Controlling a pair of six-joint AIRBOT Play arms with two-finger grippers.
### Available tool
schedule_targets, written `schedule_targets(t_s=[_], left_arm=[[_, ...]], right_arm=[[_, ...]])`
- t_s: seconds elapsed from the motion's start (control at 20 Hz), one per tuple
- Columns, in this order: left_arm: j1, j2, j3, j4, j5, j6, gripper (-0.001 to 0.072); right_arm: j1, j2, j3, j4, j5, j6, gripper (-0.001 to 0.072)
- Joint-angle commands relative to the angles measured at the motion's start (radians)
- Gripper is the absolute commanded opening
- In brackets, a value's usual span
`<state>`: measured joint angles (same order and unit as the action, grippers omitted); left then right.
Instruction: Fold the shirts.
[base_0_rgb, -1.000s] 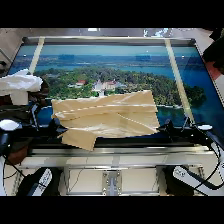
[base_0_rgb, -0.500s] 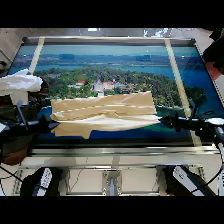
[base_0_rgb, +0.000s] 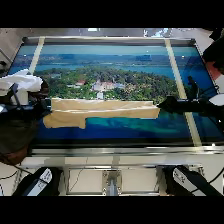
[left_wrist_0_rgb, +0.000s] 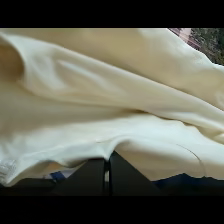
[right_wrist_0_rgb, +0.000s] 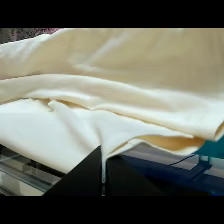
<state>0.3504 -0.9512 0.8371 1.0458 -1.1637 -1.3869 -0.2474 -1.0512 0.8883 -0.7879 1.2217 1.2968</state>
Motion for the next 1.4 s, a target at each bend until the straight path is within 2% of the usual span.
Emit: schedule_targets(t_s=[0.0,0.15,0.35,0.7,0.75,0.8,0.85,0.9,1.0,1.1,1.15,1.2,1.35], left_arm=[[-0.159,-0.256,0.19,0.209,0.133,0.014,0.0008],[-0.249,-0.445,0.307,0.324,0.215,-0.048,0.0008],[-0.305,-0.585,0.364,0.519,0.296,-0.152,0.0009],[-0.312,-0.644,0.365,0.517,0.318,-0.152,0.0026],[-0.312,-0.638,0.366,0.517,0.318,-0.154,0.0118],[-0.311,-0.626,0.372,0.517,0.314,-0.154,0.0443],[-0.309,-0.602,0.379,0.517,0.314,-0.154,0.0678],[-0.306,-0.573,0.388,0.517,0.311,-0.155,0.0682],[-0.306,-0.489,0.409,0.517,0.312,-0.154,0.0682],[-0.309,-0.396,0.426,0.517,0.332,-0.154,0.0682],[-0.314,-0.352,0.429,0.517,0.354,-0.154,0.0682],[-0.32,-0.317,0.431,0.517,0.375,-0.154,0.0682],[-0.35,-0.256,0.432,0.517,0.421,-0.154,0.0682]], right_arm=[[0.085,-0.191,0.097,-0.079,-0.074,0.021,0.0008],[0.108,-0.363,0.147,-0.081,-0.156,0.02,0.0008],[0.111,-0.51,0.23,-0.081,-0.293,0.021,0.0008],[0.111,-0.613,0.261,-0.082,-0.299,0.019,0.0014],[0.111,-0.607,0.268,-0.082,-0.295,0.019,0.0051],[0.11,-0.594,0.28,-0.081,-0.28,0.019,0.0169],[0.108,-0.573,0.303,-0.084,-0.248,0.015,0.0352],[0.101,-0.542,0.335,-0.088,-0.205,0.01,0.0419],[0.077,-0.467,0.409,-0.139,-0.119,0.0,0.0419],[0.037,-0.382,0.457,-0.261,-0.077,0.013,0.0419],[0.006,-0.349,0.453,-0.314,-0.069,0.061,0.042],[-0.033,-0.341,0.444,-0.325,-0.03,0.101,0.0463],[-0.167,-0.431,0.41,-0.19,0.219,0.057,0.0464]])
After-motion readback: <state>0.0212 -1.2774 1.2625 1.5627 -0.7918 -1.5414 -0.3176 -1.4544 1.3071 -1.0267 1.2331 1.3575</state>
